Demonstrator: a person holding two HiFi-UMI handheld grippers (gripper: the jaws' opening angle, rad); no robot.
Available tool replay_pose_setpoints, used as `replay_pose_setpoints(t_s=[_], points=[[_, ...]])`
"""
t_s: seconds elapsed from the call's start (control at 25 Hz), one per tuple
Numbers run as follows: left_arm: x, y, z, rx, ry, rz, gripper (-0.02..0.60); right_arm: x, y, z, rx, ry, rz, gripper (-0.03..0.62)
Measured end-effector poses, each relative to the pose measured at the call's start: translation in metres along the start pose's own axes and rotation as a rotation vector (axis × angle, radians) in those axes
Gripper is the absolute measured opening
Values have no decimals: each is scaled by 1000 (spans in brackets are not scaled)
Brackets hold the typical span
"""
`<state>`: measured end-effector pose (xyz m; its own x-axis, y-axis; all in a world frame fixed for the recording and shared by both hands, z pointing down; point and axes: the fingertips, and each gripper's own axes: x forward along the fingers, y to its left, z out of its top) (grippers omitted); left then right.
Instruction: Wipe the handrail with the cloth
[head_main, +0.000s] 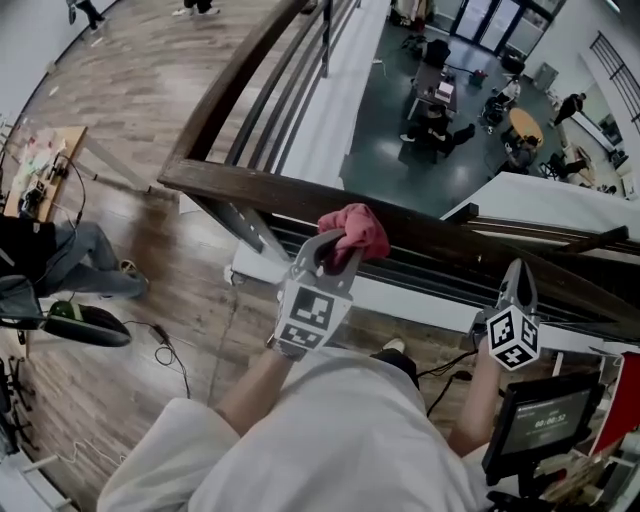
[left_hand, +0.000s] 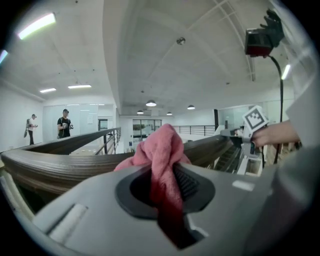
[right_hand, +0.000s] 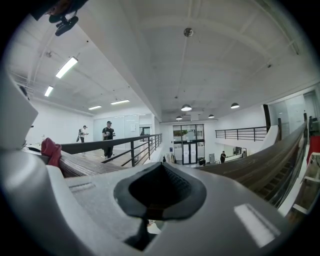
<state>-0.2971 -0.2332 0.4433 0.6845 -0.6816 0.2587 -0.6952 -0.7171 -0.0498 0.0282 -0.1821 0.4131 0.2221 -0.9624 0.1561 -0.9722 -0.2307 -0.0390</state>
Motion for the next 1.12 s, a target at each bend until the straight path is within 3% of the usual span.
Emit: replay_pose_setpoints(t_s=[0.44,0.92,1.12], points=[[-30,68,-6,-54,6,142,71,2,-12,7,-4,-19,-43,3],[-103,202,-22,-95,44,465,72,-1,-17,14,-20,-30,-75,3],[-130,247,-30,-122,46,546,74,-2,-16,15,-27,-29,-91,3]])
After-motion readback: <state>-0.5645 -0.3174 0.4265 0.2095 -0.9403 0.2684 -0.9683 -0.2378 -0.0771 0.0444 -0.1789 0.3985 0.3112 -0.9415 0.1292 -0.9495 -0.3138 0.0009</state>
